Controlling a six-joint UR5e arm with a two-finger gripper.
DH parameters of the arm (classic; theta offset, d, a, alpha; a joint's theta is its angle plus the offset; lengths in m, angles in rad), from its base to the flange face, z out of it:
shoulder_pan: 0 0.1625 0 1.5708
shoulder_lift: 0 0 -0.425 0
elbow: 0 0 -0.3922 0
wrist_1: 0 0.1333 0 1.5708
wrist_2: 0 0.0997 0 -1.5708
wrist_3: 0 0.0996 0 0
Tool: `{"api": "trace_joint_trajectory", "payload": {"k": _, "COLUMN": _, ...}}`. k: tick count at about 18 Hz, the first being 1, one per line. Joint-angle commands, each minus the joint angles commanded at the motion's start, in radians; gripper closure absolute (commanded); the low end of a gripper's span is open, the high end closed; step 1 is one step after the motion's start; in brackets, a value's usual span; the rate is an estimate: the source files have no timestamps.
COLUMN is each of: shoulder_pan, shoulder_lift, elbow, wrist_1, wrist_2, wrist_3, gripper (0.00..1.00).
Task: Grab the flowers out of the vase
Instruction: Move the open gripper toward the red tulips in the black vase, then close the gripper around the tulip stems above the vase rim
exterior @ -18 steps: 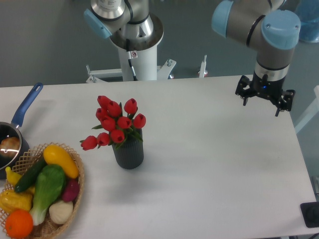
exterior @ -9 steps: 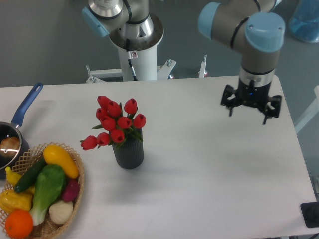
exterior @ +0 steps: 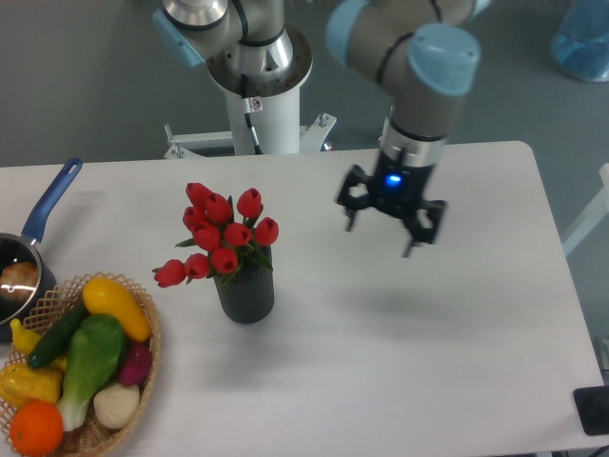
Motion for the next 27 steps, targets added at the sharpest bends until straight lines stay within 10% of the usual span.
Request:
{"api": "trace_joint_trajectory", "payload": {"k": 17, "shoulder_pan": -0.054, "shoulder_lift": -0.035, "elbow": -0.055, "wrist_1": 0.002, "wrist_2": -0.466, "wrist_3": 0.029, "gripper": 0.01}}
{"api": "trace_joint_trajectory", "payload": {"k": 22, "shoulder_pan": 0.0, "shoulder_lift": -0.025, "elbow": -0.107, "wrist_1": 0.002, "wrist_2": -0.515, "wrist_3": 0.108, "gripper": 0.94}}
{"api": "trace_joint_trajectory", "payload": {"k": 27, "shoulder_pan": 0.02, "shoulder_lift": -0.012, "elbow": -0.112, "wrist_1": -0.002, "wrist_2": -0.523, "wrist_3": 0.115, "gripper": 1.0}}
